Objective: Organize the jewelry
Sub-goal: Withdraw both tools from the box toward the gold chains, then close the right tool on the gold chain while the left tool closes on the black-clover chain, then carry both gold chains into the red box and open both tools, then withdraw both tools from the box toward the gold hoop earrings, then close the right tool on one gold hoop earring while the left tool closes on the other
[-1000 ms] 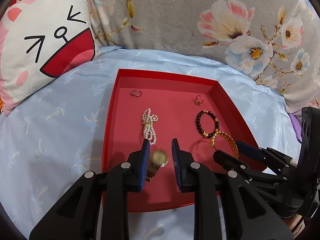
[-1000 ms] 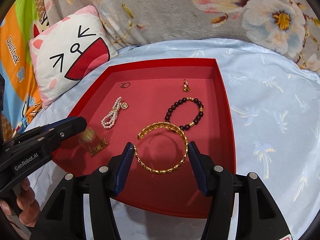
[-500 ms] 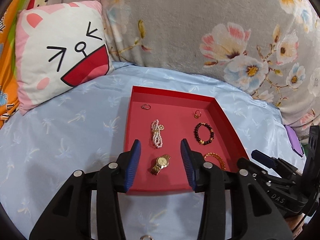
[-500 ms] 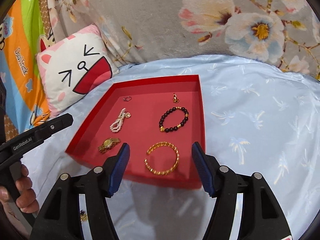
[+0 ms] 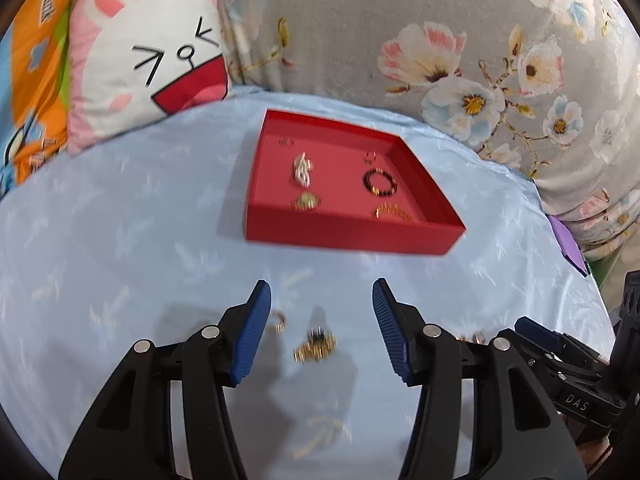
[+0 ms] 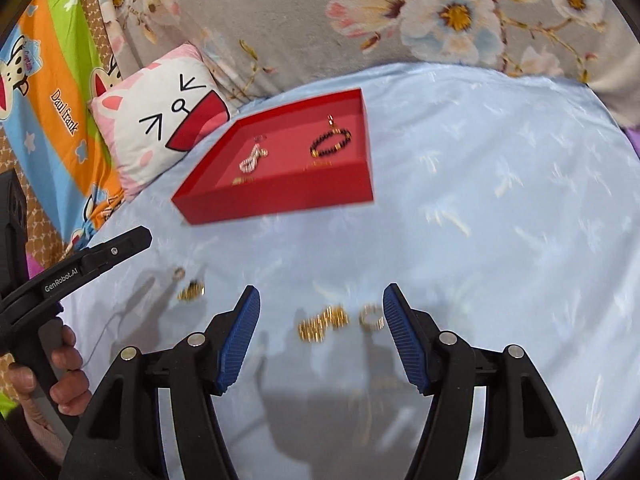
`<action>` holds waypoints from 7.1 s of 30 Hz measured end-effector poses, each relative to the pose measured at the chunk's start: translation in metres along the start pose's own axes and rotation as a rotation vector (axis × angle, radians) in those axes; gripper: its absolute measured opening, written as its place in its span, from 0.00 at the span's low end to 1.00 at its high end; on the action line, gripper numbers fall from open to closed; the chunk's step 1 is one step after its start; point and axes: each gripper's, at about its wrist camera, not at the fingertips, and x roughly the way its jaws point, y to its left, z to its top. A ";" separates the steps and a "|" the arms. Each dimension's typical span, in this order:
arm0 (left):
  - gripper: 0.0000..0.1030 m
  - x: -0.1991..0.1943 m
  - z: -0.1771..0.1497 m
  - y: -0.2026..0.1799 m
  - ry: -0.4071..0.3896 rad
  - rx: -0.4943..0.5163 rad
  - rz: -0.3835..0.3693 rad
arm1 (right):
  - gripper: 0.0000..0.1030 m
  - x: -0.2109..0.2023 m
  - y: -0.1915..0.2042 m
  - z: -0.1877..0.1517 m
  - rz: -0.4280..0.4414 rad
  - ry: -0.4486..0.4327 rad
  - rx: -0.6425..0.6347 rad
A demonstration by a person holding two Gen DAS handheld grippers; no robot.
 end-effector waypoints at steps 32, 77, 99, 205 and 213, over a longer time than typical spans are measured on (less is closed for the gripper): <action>0.50 0.007 -0.060 0.008 0.066 0.001 0.036 | 0.41 0.045 0.013 -0.014 -0.028 0.076 -0.022; 0.06 0.040 -0.036 0.001 0.089 0.000 0.044 | 0.08 0.049 0.011 -0.011 -0.064 0.065 -0.029; 0.06 -0.070 0.094 -0.026 -0.115 0.071 -0.074 | 0.08 -0.039 0.037 0.070 0.083 -0.096 -0.078; 0.58 0.042 -0.026 0.016 0.073 0.035 0.221 | 0.35 0.042 -0.010 -0.008 -0.169 0.052 -0.050; 0.56 0.050 -0.022 0.020 0.091 0.013 0.218 | 0.18 0.042 -0.012 -0.007 -0.162 0.053 -0.037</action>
